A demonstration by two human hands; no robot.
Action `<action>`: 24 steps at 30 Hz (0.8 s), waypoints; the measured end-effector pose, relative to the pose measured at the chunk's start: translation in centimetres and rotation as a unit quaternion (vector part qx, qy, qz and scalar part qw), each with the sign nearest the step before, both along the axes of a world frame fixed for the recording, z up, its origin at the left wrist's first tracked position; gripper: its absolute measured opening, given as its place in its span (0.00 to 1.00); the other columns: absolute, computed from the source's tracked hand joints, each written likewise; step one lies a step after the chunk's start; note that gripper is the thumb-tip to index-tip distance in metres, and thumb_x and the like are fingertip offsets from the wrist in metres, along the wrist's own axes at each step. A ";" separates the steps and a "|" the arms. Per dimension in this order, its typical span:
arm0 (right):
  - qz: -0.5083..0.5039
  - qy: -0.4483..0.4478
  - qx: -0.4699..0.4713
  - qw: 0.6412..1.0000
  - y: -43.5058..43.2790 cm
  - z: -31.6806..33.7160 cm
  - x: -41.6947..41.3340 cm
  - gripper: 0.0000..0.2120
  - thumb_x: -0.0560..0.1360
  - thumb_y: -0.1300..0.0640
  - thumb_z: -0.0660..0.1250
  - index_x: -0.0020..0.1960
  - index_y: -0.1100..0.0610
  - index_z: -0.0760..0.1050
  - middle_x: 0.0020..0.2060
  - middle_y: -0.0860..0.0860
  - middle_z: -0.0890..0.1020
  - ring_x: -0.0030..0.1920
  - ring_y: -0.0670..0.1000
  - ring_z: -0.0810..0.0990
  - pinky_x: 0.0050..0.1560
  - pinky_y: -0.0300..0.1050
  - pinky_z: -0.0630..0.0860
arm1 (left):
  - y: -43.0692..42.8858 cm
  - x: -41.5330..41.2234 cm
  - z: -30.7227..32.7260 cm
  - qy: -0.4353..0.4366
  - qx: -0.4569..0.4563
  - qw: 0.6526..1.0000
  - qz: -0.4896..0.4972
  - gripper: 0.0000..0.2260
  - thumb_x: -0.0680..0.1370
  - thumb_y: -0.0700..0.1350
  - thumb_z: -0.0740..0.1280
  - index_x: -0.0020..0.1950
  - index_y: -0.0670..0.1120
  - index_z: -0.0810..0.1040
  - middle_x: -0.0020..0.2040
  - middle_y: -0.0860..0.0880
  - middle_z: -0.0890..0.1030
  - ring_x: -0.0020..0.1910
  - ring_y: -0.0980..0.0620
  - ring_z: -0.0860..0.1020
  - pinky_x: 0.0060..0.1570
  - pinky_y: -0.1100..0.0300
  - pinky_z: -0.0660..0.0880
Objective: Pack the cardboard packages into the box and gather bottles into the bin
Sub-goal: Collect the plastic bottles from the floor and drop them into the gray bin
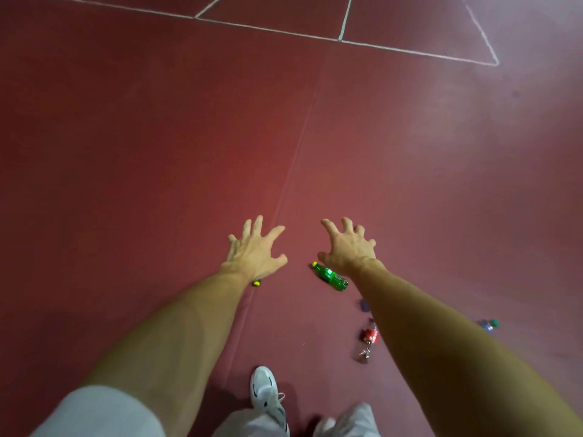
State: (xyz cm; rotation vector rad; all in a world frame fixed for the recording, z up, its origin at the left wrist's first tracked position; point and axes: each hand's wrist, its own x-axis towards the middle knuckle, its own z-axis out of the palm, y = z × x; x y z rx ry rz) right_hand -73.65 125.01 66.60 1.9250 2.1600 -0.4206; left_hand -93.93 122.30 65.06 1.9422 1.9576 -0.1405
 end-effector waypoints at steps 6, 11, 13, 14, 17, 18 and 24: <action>-0.003 0.008 -0.036 0.999 6.4 -10.2 1.1 0.38 0.76 0.41 0.66 0.79 0.42 0.49 0.77 0.56 0.54 0.72 0.63 0.60 0.64 0.65 0.66 | 7.0 2.0 -9.6 -0.013 -0.013 0.999 0.028 0.32 0.77 0.59 0.62 0.79 0.63 0.53 0.82 0.44 0.44 0.80 0.41 0.45 0.72 0.35 0.55; 0.014 0.017 -0.039 0.999 11.4 -24.6 2.4 0.35 0.76 0.41 0.65 0.78 0.41 0.51 0.76 0.56 0.56 0.71 0.63 0.61 0.64 0.65 0.67 | 11.1 2.9 -24.1 -0.005 -0.026 0.998 0.052 0.33 0.77 0.60 0.63 0.79 0.64 0.53 0.82 0.44 0.43 0.80 0.41 0.45 0.72 0.34 0.56; 0.018 0.017 -0.058 0.998 12.7 -31.2 2.7 0.36 0.76 0.41 0.65 0.78 0.41 0.50 0.76 0.55 0.56 0.71 0.63 0.61 0.64 0.66 0.67 | 11.8 2.8 -31.0 -0.003 -0.049 0.997 0.063 0.33 0.76 0.62 0.63 0.79 0.64 0.53 0.82 0.45 0.43 0.80 0.41 0.46 0.72 0.34 0.55; 0.026 0.016 -0.071 0.997 13.0 -34.5 2.8 0.37 0.76 0.42 0.66 0.78 0.41 0.50 0.76 0.55 0.56 0.71 0.63 0.60 0.64 0.66 0.67 | 11.9 2.8 -34.5 -0.006 -0.063 0.995 0.076 0.34 0.76 0.63 0.64 0.79 0.64 0.53 0.82 0.45 0.43 0.80 0.41 0.46 0.72 0.34 0.55; 0.041 0.011 -0.094 0.995 13.2 -44.8 2.5 0.39 0.74 0.41 0.68 0.78 0.40 0.51 0.75 0.54 0.56 0.72 0.63 0.60 0.64 0.66 0.67 | 11.8 2.4 -44.7 0.003 -0.090 0.992 0.084 0.35 0.74 0.64 0.65 0.79 0.65 0.53 0.82 0.47 0.43 0.80 0.42 0.47 0.72 0.35 0.55; 0.047 0.007 -0.095 0.994 13.4 -48.1 2.3 0.39 0.74 0.40 0.68 0.78 0.40 0.51 0.75 0.54 0.56 0.72 0.63 0.59 0.64 0.67 0.67 | 12.0 2.1 -47.7 0.008 -0.095 0.992 0.082 0.36 0.74 0.64 0.65 0.79 0.65 0.53 0.82 0.47 0.43 0.79 0.43 0.47 0.72 0.36 0.55; 0.081 0.003 -0.096 0.992 15.8 -62.8 -0.3 0.40 0.74 0.41 0.67 0.79 0.40 0.49 0.77 0.55 0.53 0.73 0.64 0.57 0.64 0.69 0.65 | 14.5 -1.0 -61.1 0.051 -0.080 0.993 0.075 0.37 0.73 0.66 0.65 0.79 0.65 0.53 0.81 0.46 0.45 0.79 0.42 0.48 0.70 0.36 0.58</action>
